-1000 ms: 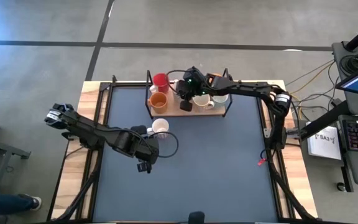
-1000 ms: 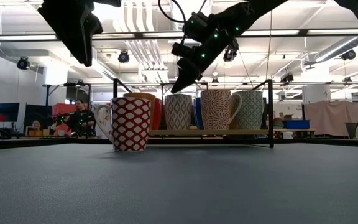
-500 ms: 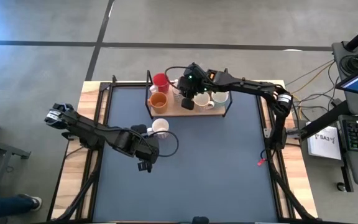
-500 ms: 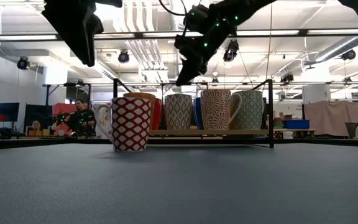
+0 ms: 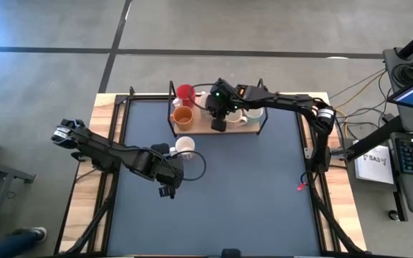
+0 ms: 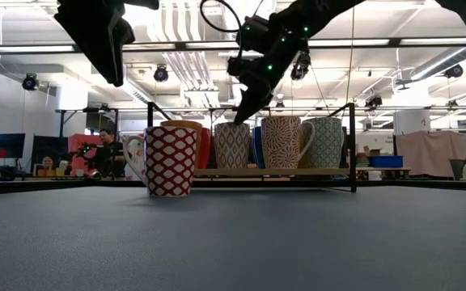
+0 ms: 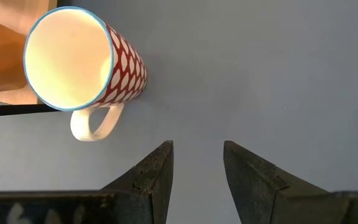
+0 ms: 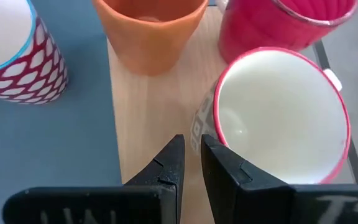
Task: Place coffee mugs
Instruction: Put the gray cup on the shelf
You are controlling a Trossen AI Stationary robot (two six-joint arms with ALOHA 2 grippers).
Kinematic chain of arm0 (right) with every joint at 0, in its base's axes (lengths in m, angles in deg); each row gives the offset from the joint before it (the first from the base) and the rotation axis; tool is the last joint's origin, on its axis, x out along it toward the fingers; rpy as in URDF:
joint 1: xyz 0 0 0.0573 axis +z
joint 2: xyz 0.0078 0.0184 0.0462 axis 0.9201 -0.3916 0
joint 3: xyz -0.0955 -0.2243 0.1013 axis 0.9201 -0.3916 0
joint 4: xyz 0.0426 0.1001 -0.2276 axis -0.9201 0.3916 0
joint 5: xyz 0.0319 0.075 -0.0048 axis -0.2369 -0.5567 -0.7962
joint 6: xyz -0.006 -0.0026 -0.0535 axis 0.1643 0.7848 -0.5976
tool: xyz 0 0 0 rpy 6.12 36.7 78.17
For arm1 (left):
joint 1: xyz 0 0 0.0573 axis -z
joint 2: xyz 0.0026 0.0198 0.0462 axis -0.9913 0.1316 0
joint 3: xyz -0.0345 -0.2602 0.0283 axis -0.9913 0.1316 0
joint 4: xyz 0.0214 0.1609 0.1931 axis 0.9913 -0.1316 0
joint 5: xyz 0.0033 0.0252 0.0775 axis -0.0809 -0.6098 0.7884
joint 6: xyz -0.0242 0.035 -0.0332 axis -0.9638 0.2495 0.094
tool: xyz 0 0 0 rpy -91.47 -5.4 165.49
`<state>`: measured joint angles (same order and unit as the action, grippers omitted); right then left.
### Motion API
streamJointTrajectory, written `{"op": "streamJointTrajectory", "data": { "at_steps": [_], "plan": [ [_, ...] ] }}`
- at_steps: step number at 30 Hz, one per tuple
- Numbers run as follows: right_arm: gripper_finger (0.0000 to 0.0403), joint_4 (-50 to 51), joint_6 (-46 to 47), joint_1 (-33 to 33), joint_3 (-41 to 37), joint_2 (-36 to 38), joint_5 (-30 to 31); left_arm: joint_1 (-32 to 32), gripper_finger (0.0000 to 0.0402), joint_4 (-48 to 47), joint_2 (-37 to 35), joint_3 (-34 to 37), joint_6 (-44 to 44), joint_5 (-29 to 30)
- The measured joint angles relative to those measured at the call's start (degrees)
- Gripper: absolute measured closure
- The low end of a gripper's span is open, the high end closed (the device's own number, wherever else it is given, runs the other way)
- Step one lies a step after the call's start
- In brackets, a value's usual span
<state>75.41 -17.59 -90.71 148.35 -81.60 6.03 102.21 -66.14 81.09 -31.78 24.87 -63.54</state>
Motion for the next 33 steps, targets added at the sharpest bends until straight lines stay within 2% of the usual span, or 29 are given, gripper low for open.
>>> {"op": "streamJointTrajectory", "data": {
  "at_steps": [9,33],
  "plan": [
    [0.0360,-2.63,-2.26,-0.53,-0.09,-3.42,0.19,0.00,0.0278,-0.07,-0.02,0.01,0.18,0.00],
    [0.0360,-6.48,-1.76,-3.49,0.46,-3.77,1.44,-0.48,0.0278,-0.07,-0.02,0.02,1.95,1.33]
  ]
}}
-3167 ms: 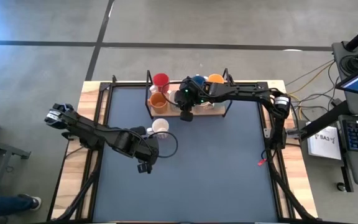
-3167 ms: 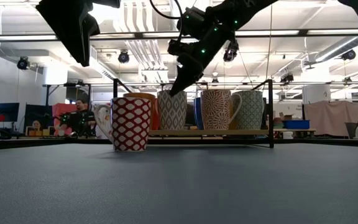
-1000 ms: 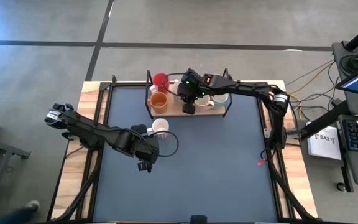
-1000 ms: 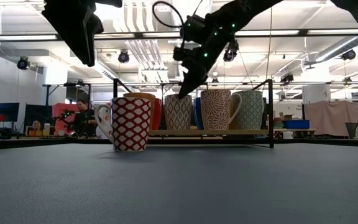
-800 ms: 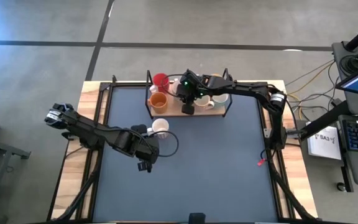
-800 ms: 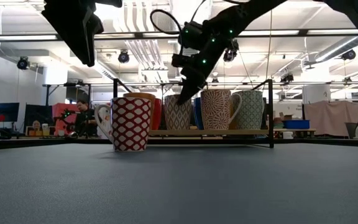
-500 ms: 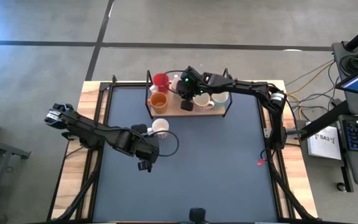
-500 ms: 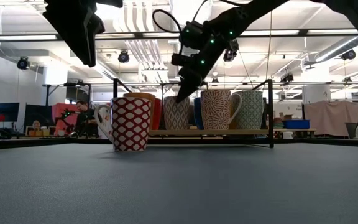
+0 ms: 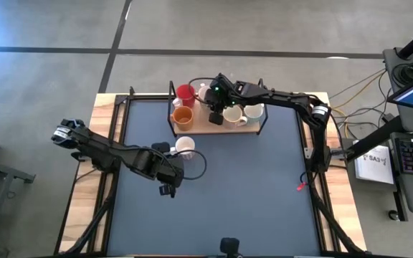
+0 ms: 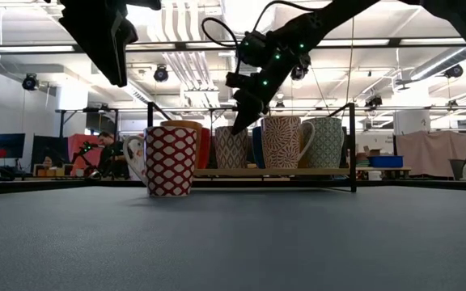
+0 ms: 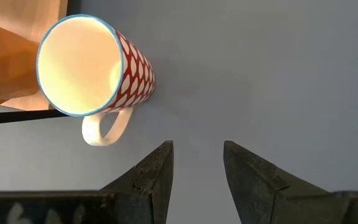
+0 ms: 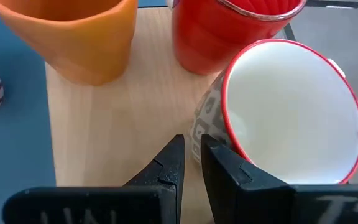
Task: Place coffee mugs
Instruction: Put the gray cup on the shelf, then put the brown cup on the shelf aligned with the other gray cup
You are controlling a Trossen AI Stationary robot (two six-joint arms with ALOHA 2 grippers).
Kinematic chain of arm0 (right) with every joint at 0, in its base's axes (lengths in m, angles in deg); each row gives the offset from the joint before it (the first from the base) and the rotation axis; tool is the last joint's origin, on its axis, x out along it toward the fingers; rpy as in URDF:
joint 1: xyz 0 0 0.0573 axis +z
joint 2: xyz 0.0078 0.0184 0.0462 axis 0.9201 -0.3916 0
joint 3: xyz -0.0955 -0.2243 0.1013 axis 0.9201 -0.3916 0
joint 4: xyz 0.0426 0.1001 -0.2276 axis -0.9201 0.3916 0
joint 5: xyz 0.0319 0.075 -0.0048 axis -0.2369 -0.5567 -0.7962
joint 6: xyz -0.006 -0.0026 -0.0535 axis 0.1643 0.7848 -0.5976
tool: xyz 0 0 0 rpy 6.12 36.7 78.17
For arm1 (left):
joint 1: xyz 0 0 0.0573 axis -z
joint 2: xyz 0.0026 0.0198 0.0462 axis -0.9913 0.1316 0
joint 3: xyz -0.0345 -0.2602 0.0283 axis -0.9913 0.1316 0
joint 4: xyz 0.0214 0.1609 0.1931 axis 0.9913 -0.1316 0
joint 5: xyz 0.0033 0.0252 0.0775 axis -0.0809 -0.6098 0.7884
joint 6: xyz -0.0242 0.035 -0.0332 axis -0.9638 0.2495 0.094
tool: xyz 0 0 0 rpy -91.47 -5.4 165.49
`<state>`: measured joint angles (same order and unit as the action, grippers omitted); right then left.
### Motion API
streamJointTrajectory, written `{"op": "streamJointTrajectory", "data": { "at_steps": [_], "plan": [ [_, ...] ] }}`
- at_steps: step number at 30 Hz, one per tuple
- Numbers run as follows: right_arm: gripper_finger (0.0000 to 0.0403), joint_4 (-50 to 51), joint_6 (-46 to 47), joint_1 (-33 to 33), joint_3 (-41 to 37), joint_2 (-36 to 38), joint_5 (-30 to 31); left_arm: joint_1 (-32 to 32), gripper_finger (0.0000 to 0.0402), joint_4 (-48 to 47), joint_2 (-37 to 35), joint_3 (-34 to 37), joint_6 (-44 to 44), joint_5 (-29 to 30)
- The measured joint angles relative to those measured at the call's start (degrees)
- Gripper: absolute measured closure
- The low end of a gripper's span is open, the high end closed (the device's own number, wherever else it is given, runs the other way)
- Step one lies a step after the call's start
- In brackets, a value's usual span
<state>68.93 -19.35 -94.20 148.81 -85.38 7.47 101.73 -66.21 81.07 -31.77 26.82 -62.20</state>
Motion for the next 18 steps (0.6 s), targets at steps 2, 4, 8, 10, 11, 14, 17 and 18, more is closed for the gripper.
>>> {"op": "streamJointTrajectory", "data": {
  "at_steps": [2,4,8,10,11,14,17,18],
  "plan": [
    [0.0360,0.06,0.99,0.25,0.00,0.05,-0.02,0.00,0.0278,0.00,0.00,-0.01,-0.07,0.00],
    [0.0360,0.45,2.43,0.53,0.00,0.35,-0.10,0.00,0.0278,0.01,0.00,0.00,-0.44,0.00],
    [0.0360,2.92,3.96,1.14,0.10,2.31,-0.41,0.00,0.0278,0.16,0.00,0.00,-0.92,0.61],
    [0.0360,4.82,4.71,1.55,0.11,3.65,-0.41,0.00,0.0278,0.73,0.00,-0.02,-0.92,2.11],
    [0.0360,5.54,5.37,1.88,0.11,4.37,-0.42,0.00,0.0278,1.14,0.00,-0.02,-0.93,2.94],
    [0.0360,8.75,7.65,2.77,0.11,6.95,-0.49,-0.07,0.0278,2.73,0.00,0.00,-0.92,4.35],
    [0.0360,13.46,10.09,3.78,0.11,9.57,-0.94,-0.07,0.0278,5.05,0.04,-0.02,-0.41,4.52],
    [0.0360,15.57,10.74,4.09,0.11,10.28,-1.65,-0.07,0.0278,5.82,0.04,-0.02,-0.26,4.50]
  ]
}}
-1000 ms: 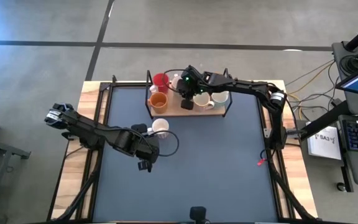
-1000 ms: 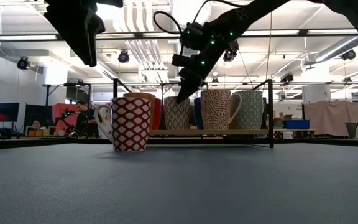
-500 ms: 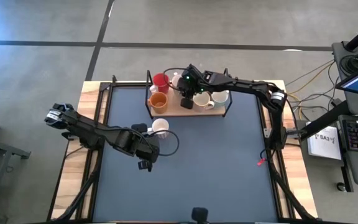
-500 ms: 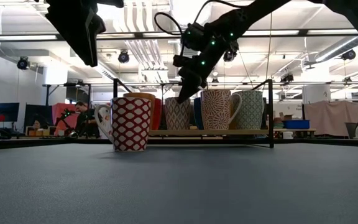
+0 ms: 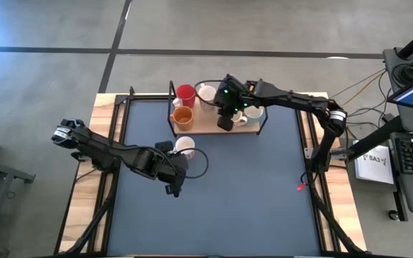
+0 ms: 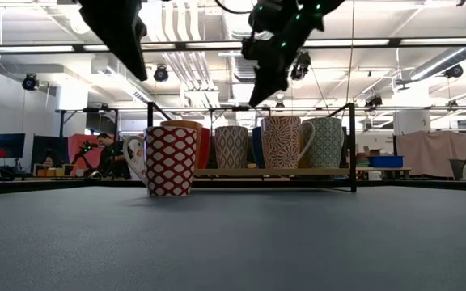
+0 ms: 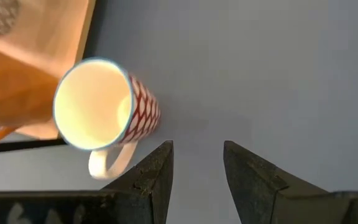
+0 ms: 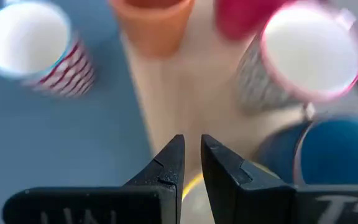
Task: Place coffee mugs
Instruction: Put the brown cup on the shelf aligned with the other gray cup
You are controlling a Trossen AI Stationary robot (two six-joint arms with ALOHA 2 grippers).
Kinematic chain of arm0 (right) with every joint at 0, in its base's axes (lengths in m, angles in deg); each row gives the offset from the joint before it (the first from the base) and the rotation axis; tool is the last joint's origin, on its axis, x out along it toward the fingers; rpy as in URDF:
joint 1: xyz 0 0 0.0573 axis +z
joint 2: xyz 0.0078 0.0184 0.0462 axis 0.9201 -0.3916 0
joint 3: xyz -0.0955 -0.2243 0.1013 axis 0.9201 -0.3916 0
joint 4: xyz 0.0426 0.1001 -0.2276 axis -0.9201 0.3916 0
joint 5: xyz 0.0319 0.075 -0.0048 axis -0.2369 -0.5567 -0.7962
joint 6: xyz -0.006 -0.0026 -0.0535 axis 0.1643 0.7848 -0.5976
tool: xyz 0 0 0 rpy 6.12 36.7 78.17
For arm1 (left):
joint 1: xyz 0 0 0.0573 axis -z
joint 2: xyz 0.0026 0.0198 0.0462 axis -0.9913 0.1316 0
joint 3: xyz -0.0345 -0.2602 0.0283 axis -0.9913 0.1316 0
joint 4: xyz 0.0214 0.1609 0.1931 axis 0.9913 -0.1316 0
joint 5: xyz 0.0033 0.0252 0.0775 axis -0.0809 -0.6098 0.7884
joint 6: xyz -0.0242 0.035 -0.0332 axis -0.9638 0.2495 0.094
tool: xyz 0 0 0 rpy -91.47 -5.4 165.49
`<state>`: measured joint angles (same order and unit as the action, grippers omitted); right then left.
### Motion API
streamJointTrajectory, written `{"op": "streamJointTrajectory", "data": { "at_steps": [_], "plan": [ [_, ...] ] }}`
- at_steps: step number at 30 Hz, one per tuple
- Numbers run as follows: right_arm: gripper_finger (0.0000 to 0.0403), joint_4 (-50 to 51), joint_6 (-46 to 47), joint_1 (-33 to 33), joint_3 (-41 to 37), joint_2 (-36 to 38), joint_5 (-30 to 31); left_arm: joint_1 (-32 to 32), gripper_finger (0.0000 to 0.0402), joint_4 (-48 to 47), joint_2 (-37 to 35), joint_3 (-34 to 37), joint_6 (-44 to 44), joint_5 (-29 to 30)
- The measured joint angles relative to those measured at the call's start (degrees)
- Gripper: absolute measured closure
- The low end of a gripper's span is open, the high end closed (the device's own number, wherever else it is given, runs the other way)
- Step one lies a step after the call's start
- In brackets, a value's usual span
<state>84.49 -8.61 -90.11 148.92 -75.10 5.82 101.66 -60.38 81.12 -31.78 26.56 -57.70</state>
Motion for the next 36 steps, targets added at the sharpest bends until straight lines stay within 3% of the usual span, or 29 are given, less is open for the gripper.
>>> {"op": "streamJointTrajectory", "data": {
  "at_steps": [4,7,13,20,33,36],
  "plan": [
    [0.0360,8.04,2.27,1.76,-0.02,2.49,-1.80,-0.45,0.0278,2.80,0.02,0.00,1.18,0.83],
    [0.0360,14.16,3.98,3.07,-0.62,4.13,-1.85,-1.51,0.0278,3.42,0.34,0.00,1.00,5.33],
    [0.0360,21.65,6.92,6.06,-2.74,7.10,-1.78,-5.38,0.0278,3.80,1.04,1.56,1.07,4.04],
    [0.0360,24.70,9.52,9.08,-6.81,11.44,-1.77,-9.47,0.0278,4.89,1.84,5.10,1.52,0.59],
    [0.0360,24.76,15.04,13.07,-15.73,21.09,-1.55,-13.89,0.0278,7.93,2.08,6.51,10.39,-2.09],
    [0.0360,24.75,16.26,13.71,-17.99,23.35,-1.34,-14.79,0.0278,8.60,2.08,6.95,11.65,-5.58]
  ]
}}
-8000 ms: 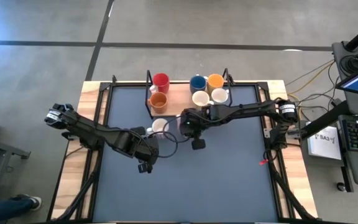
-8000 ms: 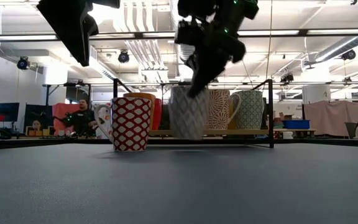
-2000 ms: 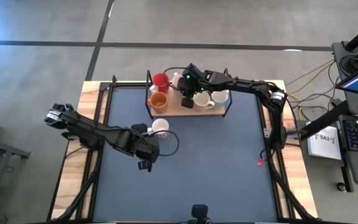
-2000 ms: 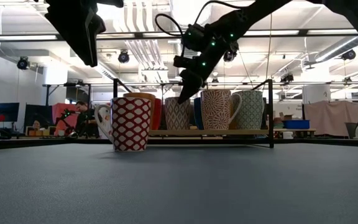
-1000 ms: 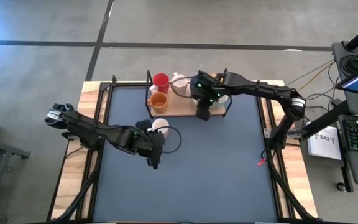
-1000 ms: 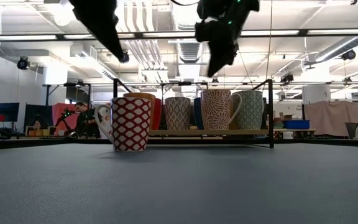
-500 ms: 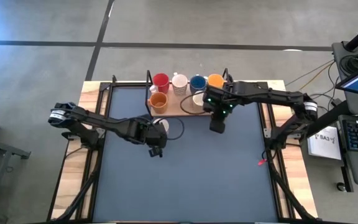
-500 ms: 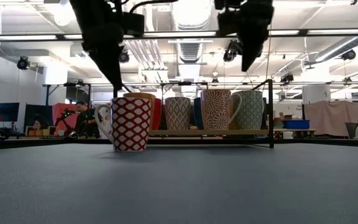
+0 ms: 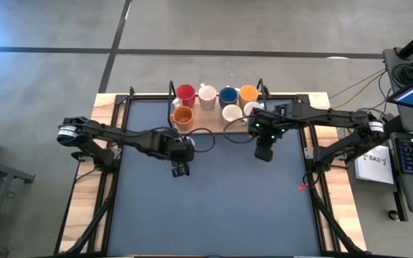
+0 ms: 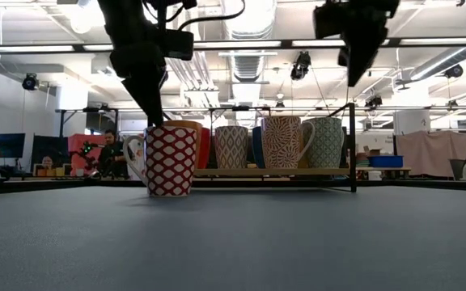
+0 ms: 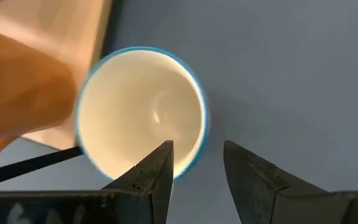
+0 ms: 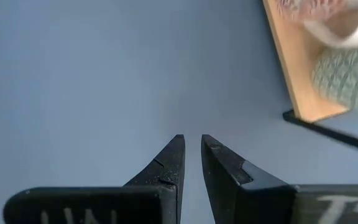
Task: Place coffee mugs
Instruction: Put the brown cup on the shelf aligned with the other gray cup
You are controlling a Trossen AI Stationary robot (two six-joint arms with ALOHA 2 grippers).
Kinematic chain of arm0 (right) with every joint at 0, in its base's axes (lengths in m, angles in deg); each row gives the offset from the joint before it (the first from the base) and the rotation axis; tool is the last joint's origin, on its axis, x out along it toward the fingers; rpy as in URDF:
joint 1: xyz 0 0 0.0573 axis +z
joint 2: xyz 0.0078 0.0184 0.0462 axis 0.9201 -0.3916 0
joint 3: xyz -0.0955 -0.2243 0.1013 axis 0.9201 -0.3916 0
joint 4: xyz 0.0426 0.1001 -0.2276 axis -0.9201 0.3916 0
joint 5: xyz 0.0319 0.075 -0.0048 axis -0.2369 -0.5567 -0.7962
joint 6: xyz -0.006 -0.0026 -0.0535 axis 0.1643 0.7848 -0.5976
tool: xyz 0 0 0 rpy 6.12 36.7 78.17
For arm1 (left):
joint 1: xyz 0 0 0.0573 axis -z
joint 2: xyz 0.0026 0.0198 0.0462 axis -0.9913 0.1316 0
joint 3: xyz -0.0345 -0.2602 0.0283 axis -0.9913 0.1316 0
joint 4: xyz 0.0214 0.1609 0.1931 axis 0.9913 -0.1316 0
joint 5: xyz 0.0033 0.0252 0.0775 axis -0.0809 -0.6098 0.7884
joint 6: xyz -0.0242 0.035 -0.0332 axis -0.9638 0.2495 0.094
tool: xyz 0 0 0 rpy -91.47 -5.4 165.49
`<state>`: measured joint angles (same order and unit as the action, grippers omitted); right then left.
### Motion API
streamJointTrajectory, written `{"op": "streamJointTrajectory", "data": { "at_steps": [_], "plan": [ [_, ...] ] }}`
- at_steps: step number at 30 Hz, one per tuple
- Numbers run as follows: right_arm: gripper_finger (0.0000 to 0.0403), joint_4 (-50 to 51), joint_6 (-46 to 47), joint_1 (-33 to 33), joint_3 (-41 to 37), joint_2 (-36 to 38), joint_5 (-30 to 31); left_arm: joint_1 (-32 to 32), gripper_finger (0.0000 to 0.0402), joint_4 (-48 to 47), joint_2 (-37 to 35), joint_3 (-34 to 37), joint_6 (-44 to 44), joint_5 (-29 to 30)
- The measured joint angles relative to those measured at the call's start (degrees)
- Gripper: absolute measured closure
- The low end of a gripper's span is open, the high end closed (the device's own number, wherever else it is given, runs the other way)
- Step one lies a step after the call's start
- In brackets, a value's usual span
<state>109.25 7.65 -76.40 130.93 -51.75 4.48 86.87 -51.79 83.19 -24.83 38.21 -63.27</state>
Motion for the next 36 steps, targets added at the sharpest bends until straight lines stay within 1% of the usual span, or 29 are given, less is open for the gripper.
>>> {"op": "streamJointTrajectory", "data": {
  "at_steps": [2,9,12,16,20,24,26,31,36],
  "plan": [
    [0.0360,0.01,0.99,0.36,-1.34,1.27,0.01,-0.36,0.0279,0.36,0.00,0.28,0.80,-0.94],
    [0.0360,-0.27,3.70,1.24,-5.61,5.07,0.05,-2.09,0.0291,1.90,-0.02,1.67,1.68,-1.11],
    [0.0360,-1.18,4.75,2.05,-7.65,6.51,0.09,-2.54,0.0304,3.16,-0.02,2.35,1.68,-1.24],
    [0.0360,-3.01,5.38,3.59,-11.38,8.80,0.07,-3.25,0.0327,6.40,-0.02,3.69,2.54,-4.28],
    [0.0360,-4.59,7.19,4.57,-15.12,10.93,0.05,-3.72,0.0348,9.25,-0.02,4.09,2.57,-5.55],
    [0.0360,-6.40,9.06,4.97,-18.54,12.83,0.06,-4.85,0.0384,12.27,-0.02,4.09,-1.21,-9.18],
    [0.0360,-7.14,9.58,4.97,-19.83,13.60,0.05,-5.46,0.0395,13.61,-0.02,4.09,-3.72,-10.86],
    [0.0360,-7.77,9.60,4.95,-22.13,15.05,0.07,-5.79,0.0397,14.95,-0.02,4.09,-8.87,-11.45],
    [0.0360,-8.05,8.84,4.97,-22.32,15.18,0.08,-5.99,0.0399,18.29,-0.02,4.10,-17.45,-10.80]
  ]
}}
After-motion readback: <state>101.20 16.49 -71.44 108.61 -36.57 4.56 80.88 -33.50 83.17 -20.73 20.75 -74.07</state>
